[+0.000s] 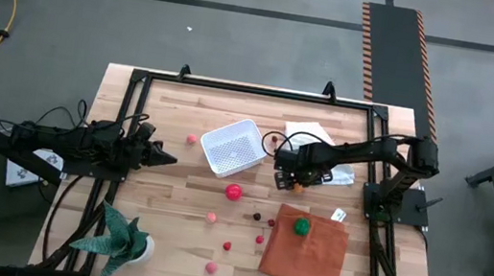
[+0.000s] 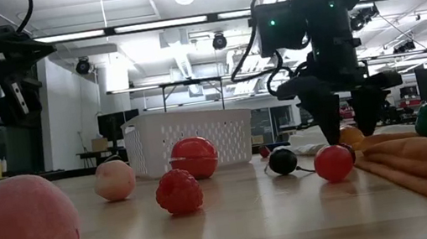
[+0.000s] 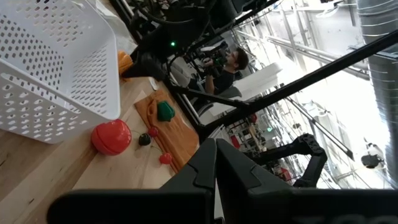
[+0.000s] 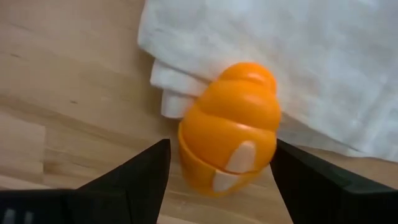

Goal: Pick and placing Produce into tupperware
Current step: Put the croissant in the basket

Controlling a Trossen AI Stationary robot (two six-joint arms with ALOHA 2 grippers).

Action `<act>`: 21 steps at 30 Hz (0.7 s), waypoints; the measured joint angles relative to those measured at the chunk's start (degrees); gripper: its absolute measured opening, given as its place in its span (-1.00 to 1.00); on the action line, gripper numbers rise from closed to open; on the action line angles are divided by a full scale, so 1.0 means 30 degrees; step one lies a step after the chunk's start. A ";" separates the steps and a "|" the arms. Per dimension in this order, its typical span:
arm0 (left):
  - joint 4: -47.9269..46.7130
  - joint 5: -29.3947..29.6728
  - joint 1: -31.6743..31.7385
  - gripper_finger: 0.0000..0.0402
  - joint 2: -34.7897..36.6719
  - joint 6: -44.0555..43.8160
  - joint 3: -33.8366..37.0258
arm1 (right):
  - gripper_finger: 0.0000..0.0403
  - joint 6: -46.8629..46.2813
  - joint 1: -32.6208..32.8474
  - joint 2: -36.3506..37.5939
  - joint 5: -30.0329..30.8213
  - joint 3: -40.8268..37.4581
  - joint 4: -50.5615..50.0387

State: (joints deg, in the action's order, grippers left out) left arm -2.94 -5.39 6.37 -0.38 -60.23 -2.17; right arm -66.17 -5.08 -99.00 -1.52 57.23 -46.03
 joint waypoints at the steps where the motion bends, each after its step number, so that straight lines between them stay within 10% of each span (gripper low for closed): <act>1: 0.0000 0.0000 0.0000 -1.00 0.0000 0.0000 0.0000 | 0.30 0.0000 0.0000 0.0000 0.0039 0.0000 0.0014; 21: 0.0007 0.0000 0.0000 -1.00 0.0003 -0.0015 0.0000 | 0.28 -0.0007 -0.0058 0.0000 0.0584 0.0000 0.0162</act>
State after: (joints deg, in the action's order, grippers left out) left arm -2.92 -5.39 6.37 -0.37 -60.27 -2.17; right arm -66.19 -5.26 -99.00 0.23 57.23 -45.54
